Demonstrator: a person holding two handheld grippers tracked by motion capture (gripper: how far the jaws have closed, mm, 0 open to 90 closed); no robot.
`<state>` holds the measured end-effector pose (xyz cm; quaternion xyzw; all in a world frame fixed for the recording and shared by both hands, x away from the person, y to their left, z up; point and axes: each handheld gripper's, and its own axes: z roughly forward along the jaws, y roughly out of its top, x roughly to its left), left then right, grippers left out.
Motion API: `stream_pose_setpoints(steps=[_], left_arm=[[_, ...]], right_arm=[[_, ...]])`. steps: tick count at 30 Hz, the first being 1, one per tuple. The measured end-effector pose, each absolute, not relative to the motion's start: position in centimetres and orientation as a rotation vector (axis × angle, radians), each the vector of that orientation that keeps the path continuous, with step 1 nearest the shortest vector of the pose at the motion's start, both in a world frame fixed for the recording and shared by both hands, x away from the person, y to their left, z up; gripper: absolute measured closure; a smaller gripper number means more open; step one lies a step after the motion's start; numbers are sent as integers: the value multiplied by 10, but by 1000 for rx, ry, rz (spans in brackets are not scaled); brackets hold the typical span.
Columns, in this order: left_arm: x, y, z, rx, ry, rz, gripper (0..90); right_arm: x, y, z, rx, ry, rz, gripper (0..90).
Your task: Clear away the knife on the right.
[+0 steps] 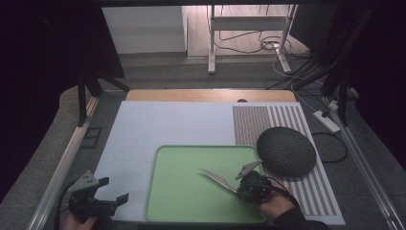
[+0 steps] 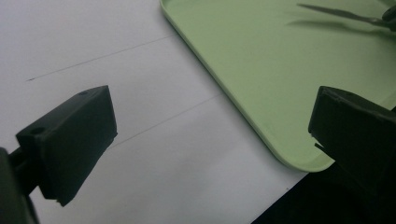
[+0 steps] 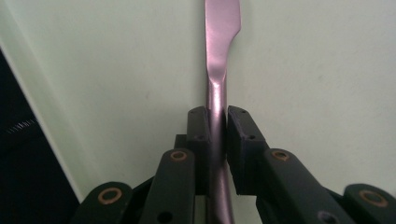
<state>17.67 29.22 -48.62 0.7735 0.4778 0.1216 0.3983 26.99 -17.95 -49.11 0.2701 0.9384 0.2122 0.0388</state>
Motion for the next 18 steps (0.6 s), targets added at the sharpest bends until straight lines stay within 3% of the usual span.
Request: stream_pose_setpoints(steps=[4, 6, 8, 12, 18], left_arm=[[177, 292, -486, 1962, 1210, 309, 13], [177, 292, -486, 1961, 1210, 308, 13], [177, 292, -486, 1964, 1211, 306, 13], [178, 291, -486, 1969, 1209, 308, 14], [178, 292, -486, 1968, 1211, 304, 14]], right_arm=[[269, -178, -497, 798, 2903, 600, 780], [272, -181, -496, 827, 2932, 625, 646], [274, -181, -493, 823, 2920, 631, 636], [278, -168, -481, 713, 2930, 700, 873], [284, -134, -484, 485, 3002, 676, 895]])
